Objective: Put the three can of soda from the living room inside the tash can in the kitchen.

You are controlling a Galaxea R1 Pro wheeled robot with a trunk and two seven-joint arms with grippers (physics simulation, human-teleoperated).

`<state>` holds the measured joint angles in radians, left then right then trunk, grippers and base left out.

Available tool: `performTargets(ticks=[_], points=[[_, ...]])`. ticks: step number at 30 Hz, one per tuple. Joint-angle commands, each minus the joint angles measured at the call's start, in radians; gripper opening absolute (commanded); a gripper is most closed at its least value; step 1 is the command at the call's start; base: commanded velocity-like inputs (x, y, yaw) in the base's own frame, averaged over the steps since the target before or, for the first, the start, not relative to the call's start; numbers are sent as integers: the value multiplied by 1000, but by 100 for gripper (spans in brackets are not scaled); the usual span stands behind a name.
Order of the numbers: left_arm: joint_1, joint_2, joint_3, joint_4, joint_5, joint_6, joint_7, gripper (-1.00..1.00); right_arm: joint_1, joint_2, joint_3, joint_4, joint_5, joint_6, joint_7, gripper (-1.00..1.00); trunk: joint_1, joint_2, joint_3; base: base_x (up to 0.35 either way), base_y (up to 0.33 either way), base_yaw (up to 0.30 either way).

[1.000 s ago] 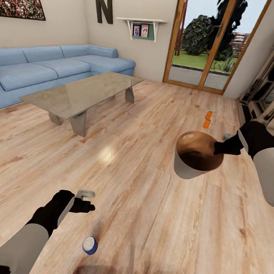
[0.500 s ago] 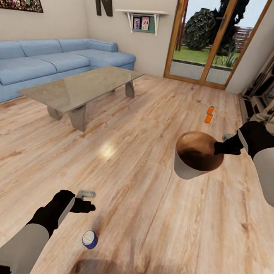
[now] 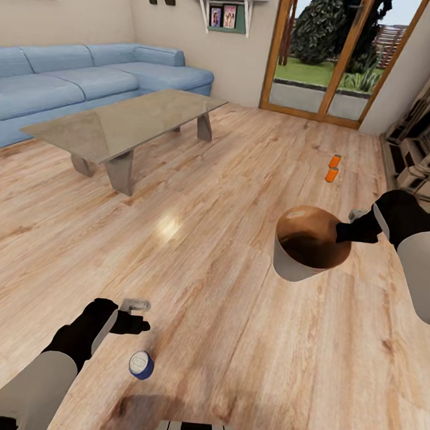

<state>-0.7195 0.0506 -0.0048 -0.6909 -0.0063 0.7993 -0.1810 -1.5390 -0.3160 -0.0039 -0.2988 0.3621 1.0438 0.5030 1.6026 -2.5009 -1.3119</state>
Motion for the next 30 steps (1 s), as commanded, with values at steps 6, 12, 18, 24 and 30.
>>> performTargets(ticks=[6,12,18,24,30], points=[[0,0,0,-3,1,0,17,100,0,-1,-5,0,-20,3,2,-100,1,-1,-17,0,0,0],[0,0,0,-5,4,0,21,100,0,0,-5,0,-20,3,2,-100,1,-1,-27,0,0,0],[0,-1,0,-5,5,0,21,100,0,0,-2,-1,-20,3,2,-100,1,-1,-36,0,0,0],[0,-19,0,-5,2,1,27,100,0,0,29,-2,-20,3,2,-100,2,-2,-61,0,0,0],[0,-45,0,-5,2,1,84,100,0,-1,35,-2,-20,3,2,-100,3,-2,-78,0,0,0]])
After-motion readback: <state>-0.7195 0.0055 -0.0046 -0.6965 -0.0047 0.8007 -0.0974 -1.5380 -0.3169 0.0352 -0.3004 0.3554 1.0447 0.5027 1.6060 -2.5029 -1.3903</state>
